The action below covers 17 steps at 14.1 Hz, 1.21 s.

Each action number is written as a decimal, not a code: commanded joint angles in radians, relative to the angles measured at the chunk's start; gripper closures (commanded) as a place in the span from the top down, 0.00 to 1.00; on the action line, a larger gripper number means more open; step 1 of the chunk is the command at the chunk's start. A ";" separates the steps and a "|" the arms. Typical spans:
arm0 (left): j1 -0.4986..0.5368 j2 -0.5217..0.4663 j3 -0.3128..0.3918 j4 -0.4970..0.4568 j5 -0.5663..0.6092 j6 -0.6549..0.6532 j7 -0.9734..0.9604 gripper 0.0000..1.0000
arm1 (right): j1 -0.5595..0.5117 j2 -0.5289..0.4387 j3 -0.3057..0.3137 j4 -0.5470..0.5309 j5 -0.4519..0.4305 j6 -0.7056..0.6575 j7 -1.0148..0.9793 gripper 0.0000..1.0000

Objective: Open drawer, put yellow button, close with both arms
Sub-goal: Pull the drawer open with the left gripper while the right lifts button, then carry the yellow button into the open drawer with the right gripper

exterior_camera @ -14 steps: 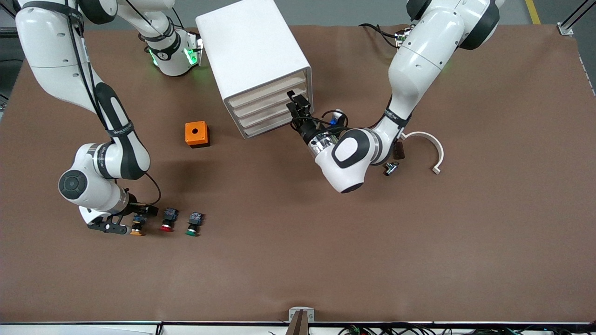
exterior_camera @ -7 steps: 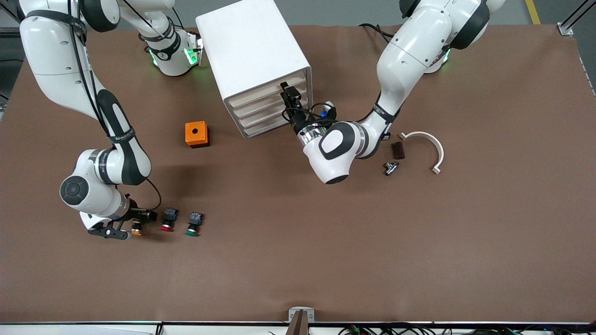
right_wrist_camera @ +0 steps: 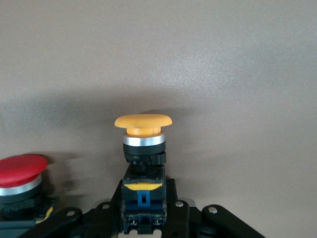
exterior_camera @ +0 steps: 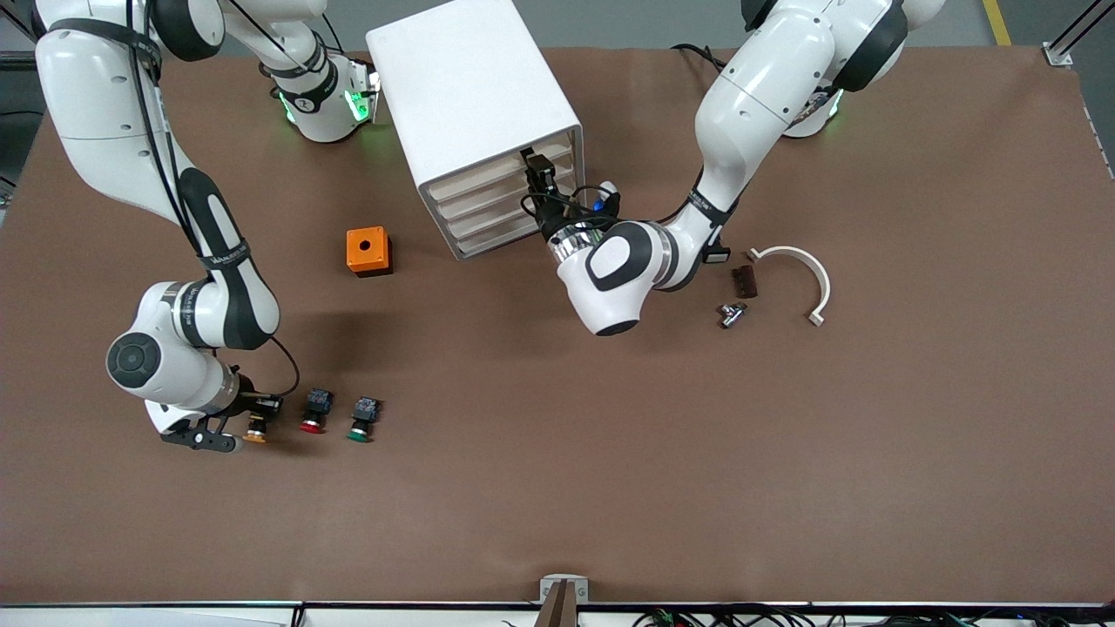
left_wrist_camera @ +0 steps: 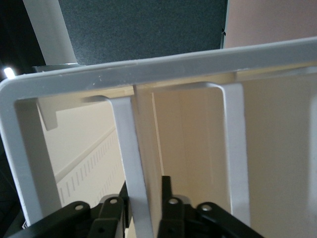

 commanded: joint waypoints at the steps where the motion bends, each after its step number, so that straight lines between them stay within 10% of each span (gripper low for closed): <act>1: -0.007 0.007 0.005 0.004 -0.013 -0.010 -0.017 0.20 | -0.002 -0.038 0.010 0.057 0.006 -0.143 -0.002 0.00; 8: 0.036 0.006 0.009 0.007 -0.022 -0.018 -0.043 0.08 | 0.052 -0.304 0.013 0.101 0.116 -0.532 0.215 0.00; 17: 0.155 0.004 0.014 0.012 -0.025 -0.018 -0.043 0.10 | 0.367 -0.505 0.013 -0.020 0.144 -0.618 0.925 0.00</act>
